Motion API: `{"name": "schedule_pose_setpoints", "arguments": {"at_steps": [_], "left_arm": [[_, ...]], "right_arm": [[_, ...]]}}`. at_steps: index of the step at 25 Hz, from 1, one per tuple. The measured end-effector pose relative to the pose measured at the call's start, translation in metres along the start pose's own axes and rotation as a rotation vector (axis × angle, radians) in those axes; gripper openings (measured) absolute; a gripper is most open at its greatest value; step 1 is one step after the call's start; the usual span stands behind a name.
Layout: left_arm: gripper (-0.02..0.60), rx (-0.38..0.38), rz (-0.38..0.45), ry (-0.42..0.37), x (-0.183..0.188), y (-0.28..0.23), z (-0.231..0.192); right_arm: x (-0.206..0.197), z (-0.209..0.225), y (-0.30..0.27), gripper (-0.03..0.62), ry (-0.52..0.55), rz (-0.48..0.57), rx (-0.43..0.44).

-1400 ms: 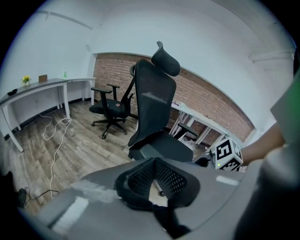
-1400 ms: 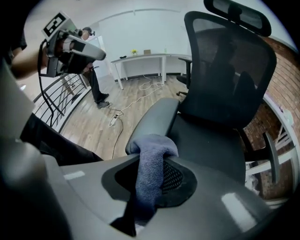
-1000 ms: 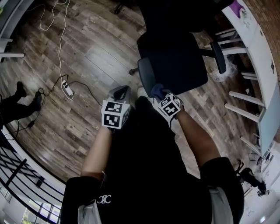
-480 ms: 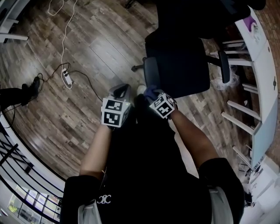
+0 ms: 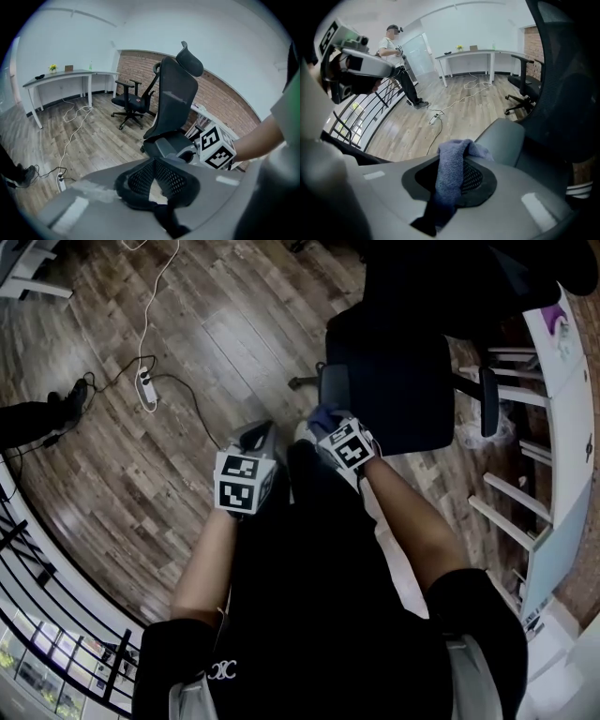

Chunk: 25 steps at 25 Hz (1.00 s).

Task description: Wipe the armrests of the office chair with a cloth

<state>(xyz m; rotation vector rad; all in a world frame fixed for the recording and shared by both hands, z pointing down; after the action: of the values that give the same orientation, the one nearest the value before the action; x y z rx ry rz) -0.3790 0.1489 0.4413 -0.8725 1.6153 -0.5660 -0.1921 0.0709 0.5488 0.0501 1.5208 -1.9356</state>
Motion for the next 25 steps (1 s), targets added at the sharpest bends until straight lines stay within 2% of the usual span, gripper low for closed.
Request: {"name": "schedule_pose_setpoints", "arguments": {"at_steps": [7, 10, 12, 18, 20, 22, 25], "left_arm": [[0.005, 0.043, -0.02, 0.029, -0.007, 0.004, 0.0], [0.005, 0.058, -0.019, 0.047, -0.01, 0.005, 0.001], [0.005, 0.064, -0.022, 0.054, -0.011, 0.006, 0.001], [0.005, 0.075, -0.029, 0.057, -0.011, 0.004, 0.003], [0.005, 0.075, -0.033, 0.059, -0.012, 0.002, 0.005], [0.005, 0.073, -0.038, 0.057, -0.01, -0.001, 0.005], [0.005, 0.064, -0.047, 0.045, -0.006, -0.005, 0.004]], "right_arm": [[0.05, 0.048, -0.014, 0.075, 0.05, -0.001, -0.035], [0.078, 0.071, -0.019, 0.075, 0.073, -0.007, -0.088], [0.09, 0.086, -0.022, 0.075, 0.052, -0.017, -0.121], [0.085, 0.125, -0.012, 0.075, -0.1, -0.048, -0.202], [0.079, 0.136, -0.004, 0.075, -0.162, -0.003, -0.207], [0.08, 0.144, 0.007, 0.075, -0.168, 0.063, -0.235], [0.073, 0.148, 0.011, 0.075, -0.177, 0.105, -0.246]]}}
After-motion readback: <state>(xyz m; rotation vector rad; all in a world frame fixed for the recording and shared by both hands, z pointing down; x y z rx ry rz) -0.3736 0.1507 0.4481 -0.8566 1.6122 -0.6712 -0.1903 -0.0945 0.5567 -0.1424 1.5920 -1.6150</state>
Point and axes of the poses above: the fingertips, and each gripper's own axes: y backward along the fingers, z to its right, x out of its top, the point moved 10 cm from there along y, backward along the fingers, and after that the axes turned 8 degrees about x, right-handed, at the moved point
